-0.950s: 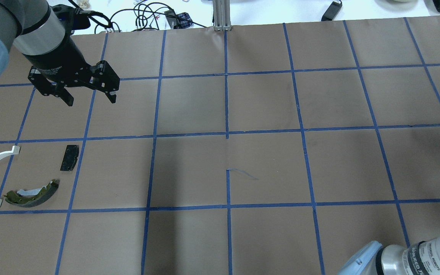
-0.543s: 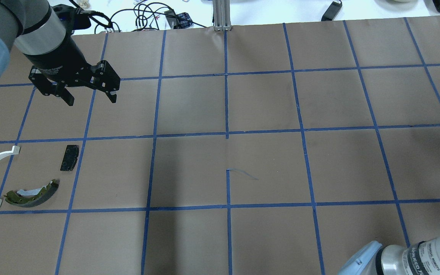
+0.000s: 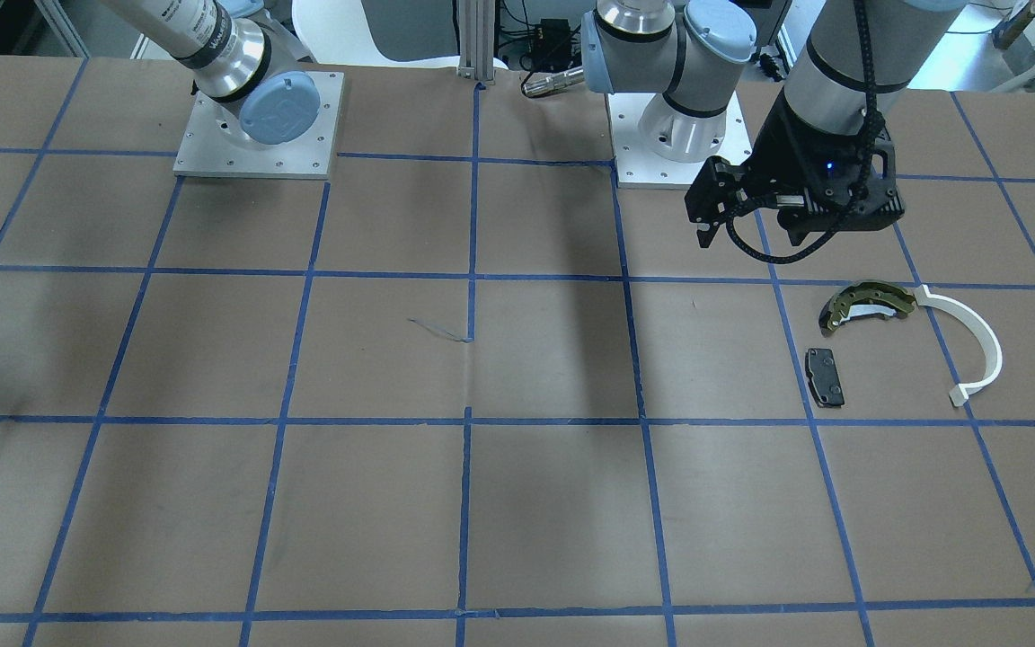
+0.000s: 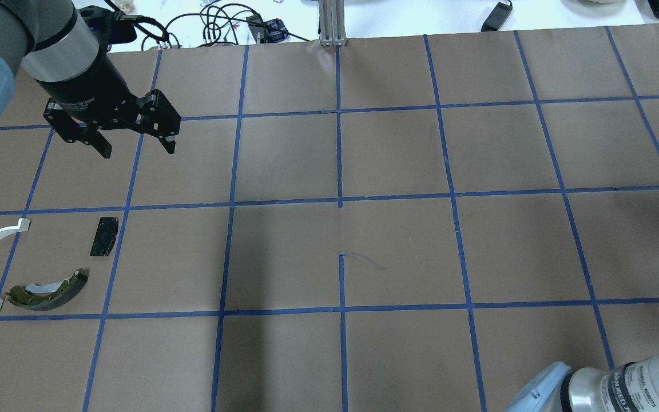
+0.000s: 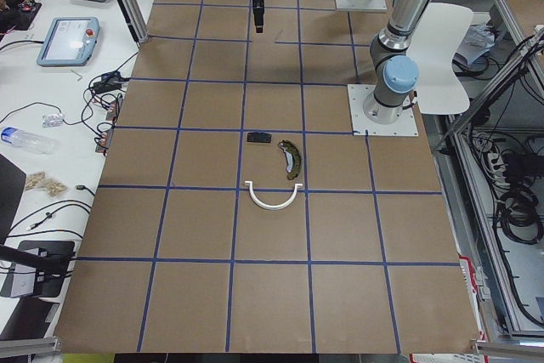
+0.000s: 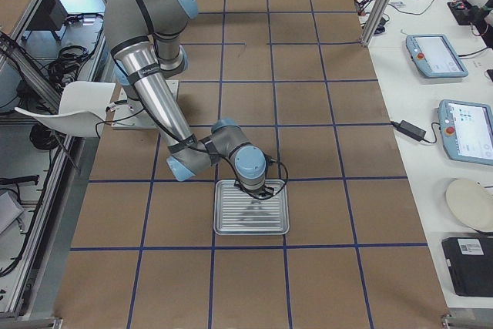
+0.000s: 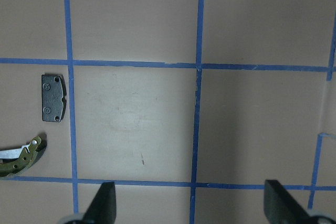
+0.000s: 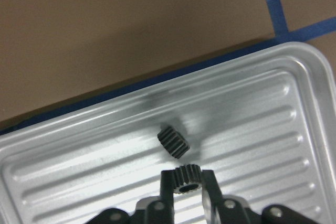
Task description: Place bearing gear from tray to pile
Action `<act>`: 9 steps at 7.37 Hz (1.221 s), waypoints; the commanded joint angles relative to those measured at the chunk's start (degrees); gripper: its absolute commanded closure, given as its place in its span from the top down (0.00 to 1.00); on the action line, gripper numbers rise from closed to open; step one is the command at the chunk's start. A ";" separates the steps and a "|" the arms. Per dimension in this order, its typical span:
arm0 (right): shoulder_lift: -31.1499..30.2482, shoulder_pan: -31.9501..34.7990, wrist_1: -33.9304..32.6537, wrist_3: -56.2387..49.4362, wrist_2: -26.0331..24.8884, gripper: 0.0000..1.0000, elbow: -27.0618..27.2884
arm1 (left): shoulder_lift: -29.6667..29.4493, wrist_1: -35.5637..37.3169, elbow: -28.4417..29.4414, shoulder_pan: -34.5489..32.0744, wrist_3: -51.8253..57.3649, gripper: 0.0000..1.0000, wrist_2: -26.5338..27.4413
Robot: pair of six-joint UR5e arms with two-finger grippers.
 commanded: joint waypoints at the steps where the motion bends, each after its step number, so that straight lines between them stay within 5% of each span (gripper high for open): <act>1: -5.44 5.13 3.65 12.55 -1.15 0.00 -0.05 | -0.05 0.00 0.04 0.00 0.00 1.00 -0.27; 5: -8.91 28.48 4.47 54.12 -1.24 0.00 3.55 | 0.38 0.00 -0.05 0.00 0.09 1.00 -0.09; 9: -6.45 58.11 0.33 106.75 -1.15 0.00 2.94 | 0.21 0.00 0.04 0.00 0.00 1.00 -0.01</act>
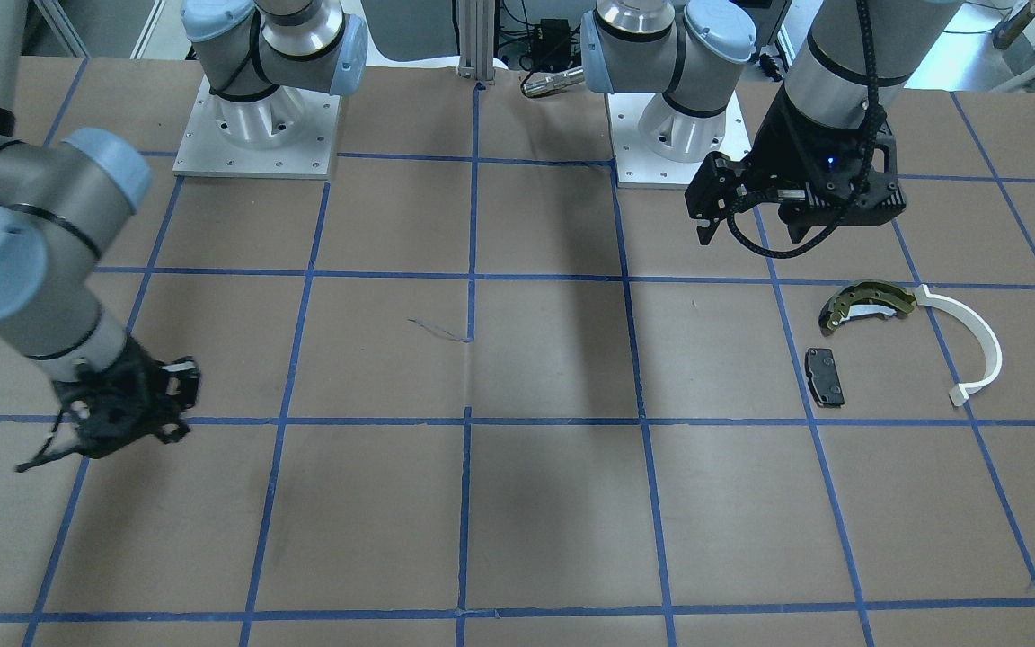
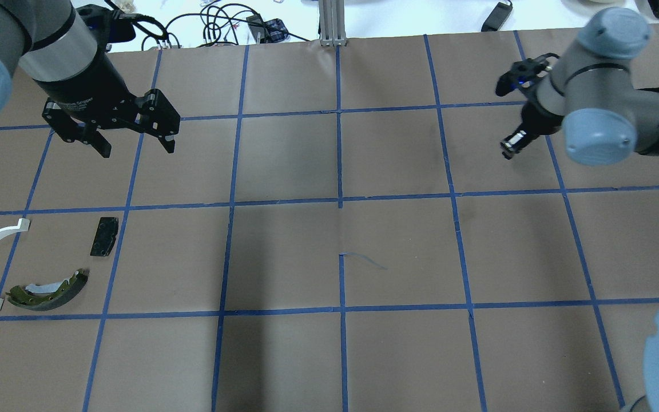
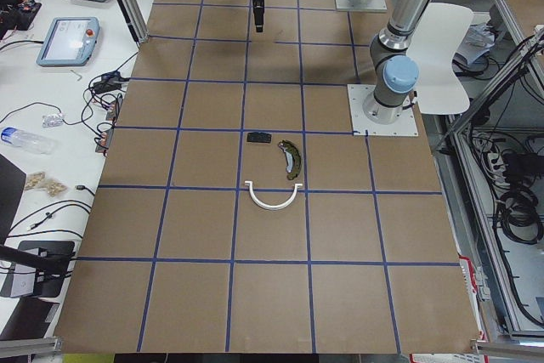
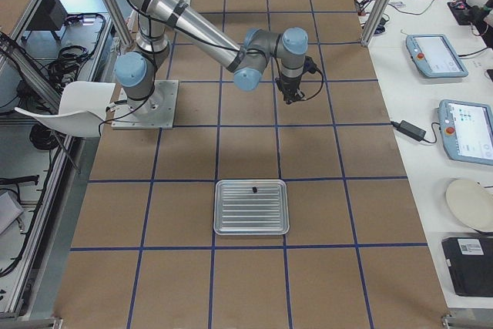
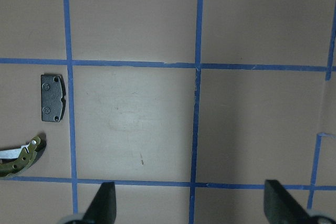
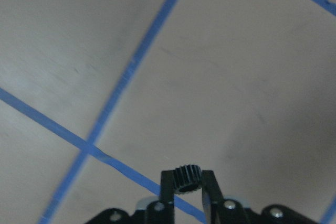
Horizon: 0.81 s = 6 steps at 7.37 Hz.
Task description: Place bearing gear from tray to pile
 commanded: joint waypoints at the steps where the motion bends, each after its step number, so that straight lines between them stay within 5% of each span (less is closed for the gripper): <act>1: 1.83 15.72 -0.75 27.34 0.00 0.00 -0.25 | 0.09 0.00 0.01 0.00 0.00 1.00 -0.06; 3: 5.42 28.04 -5.80 44.85 0.09 0.00 -0.42 | 0.18 0.00 0.01 0.00 0.00 1.00 -0.07; 6: 8.25 34.76 -8.84 59.06 0.97 0.00 -1.22 | 0.27 0.00 -0.07 0.00 0.08 1.00 0.20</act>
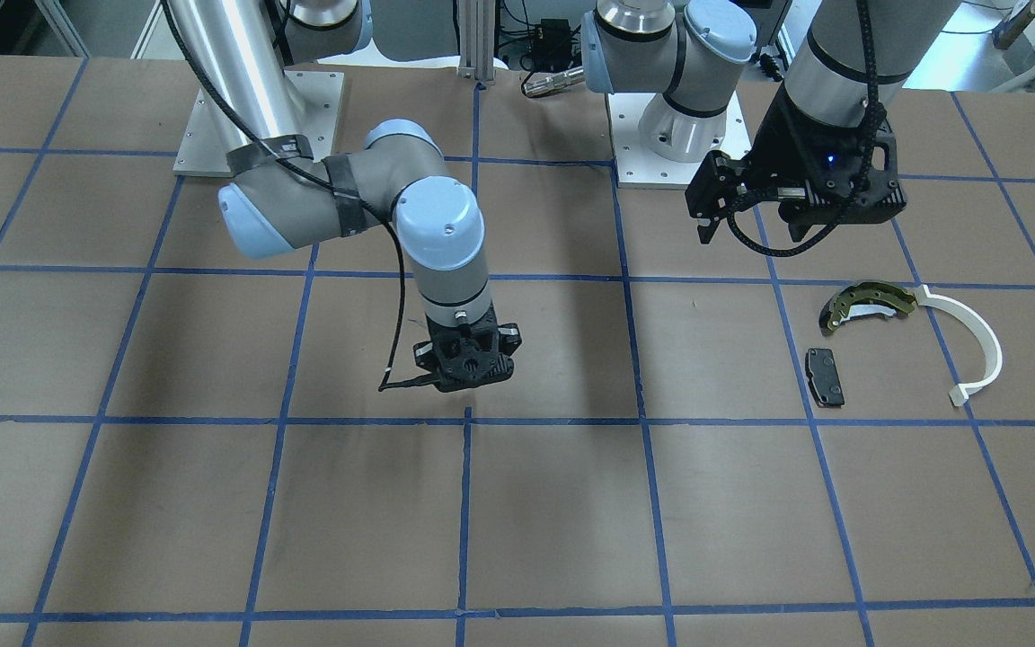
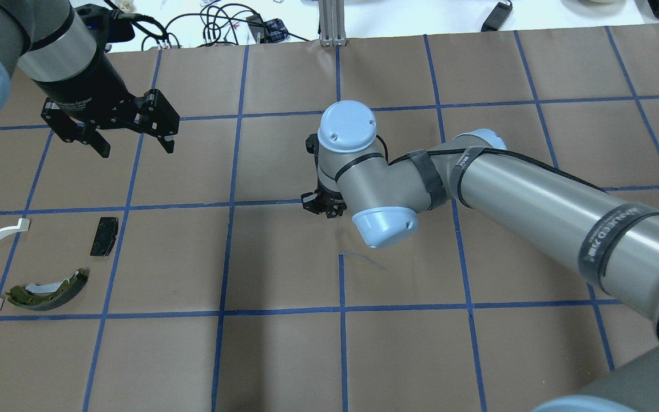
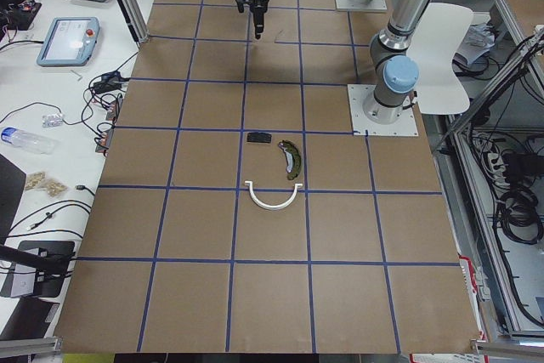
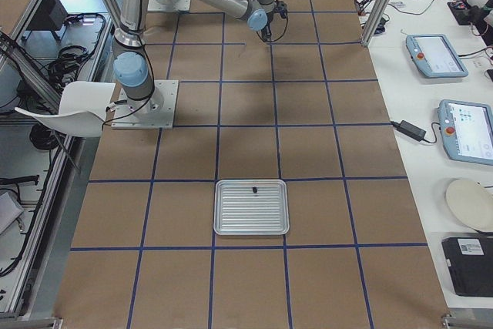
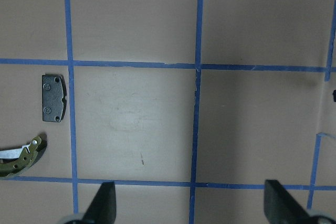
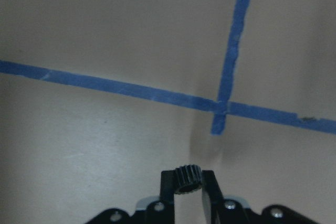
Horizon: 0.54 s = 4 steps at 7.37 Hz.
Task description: Place bearing gear from tray to pile
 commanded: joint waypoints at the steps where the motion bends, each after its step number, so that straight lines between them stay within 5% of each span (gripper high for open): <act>1: 0.75 2.25 -0.68 6.30 0.27 0.54 -0.27 | -0.03 0.00 0.02 0.00 -0.05 1.00 -0.24; 2: 0.58 2.16 -1.12 5.96 0.27 0.97 -0.44 | -0.38 0.09 0.02 0.00 -0.06 1.00 -0.24; 4: -2.04 -2.73 0.01 2.74 -0.52 1.00 -1.32 | -1.70 2.62 -0.07 0.35 -0.76 1.00 -0.24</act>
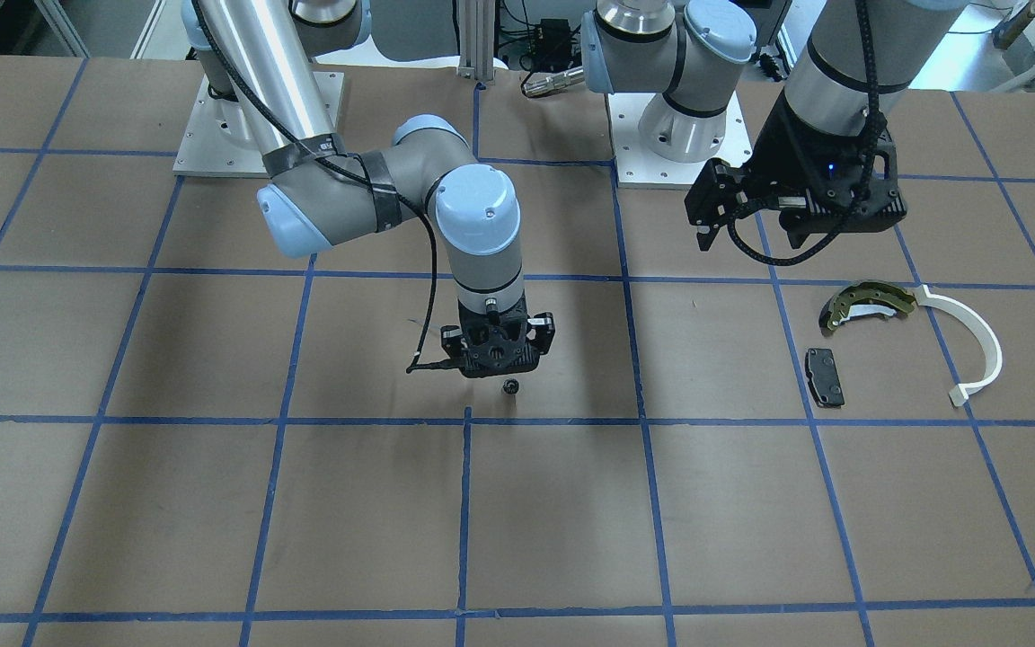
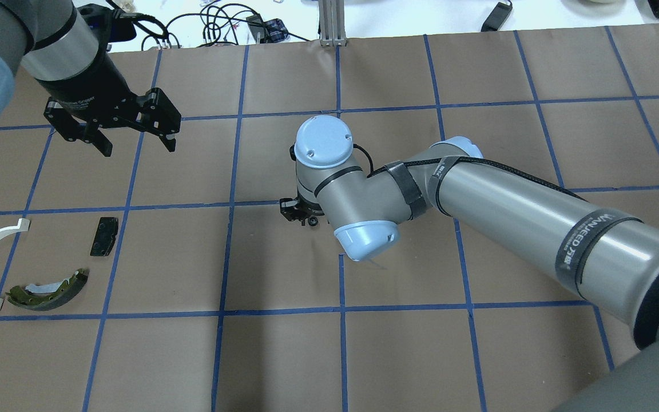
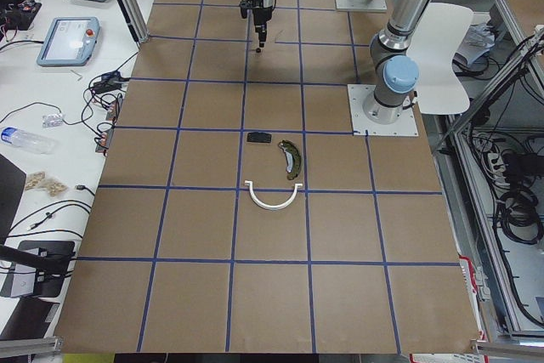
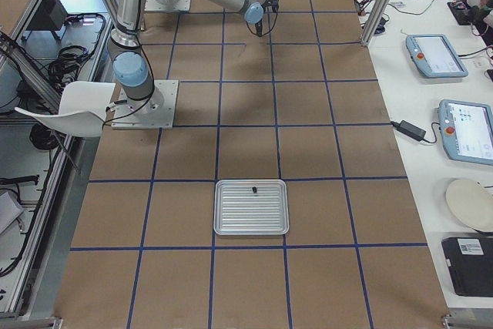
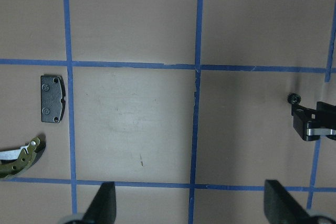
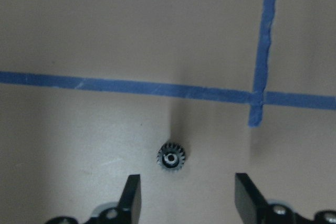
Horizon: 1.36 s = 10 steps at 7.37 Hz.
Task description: Place bearing gear from tray to pile
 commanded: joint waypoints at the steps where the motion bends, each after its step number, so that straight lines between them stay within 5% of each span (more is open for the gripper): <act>1: -4.13 -8.46 4.06 -11.06 -0.14 1.00 -0.59 | -1.63 1.81 -0.55 0.27 0.59 1.00 -0.02; 3: -9.75 -22.59 10.22 -33.10 -0.04 1.00 -0.85 | -4.17 7.92 -4.14 -2.35 -2.29 1.00 -0.20; 5: -12.85 -39.80 14.28 -58.58 -0.04 1.00 -0.85 | -9.96 26.34 -9.94 -9.80 -7.99 1.00 -4.12; 8: -11.90 -58.55 13.76 -72.55 -6.50 1.00 -0.68 | -18.92 33.32 -10.23 -17.65 -10.56 1.00 -4.06; 10: -8.67 -69.10 13.24 -83.95 -6.11 1.00 -0.50 | -23.42 34.68 -10.23 -19.50 -10.83 1.00 -3.81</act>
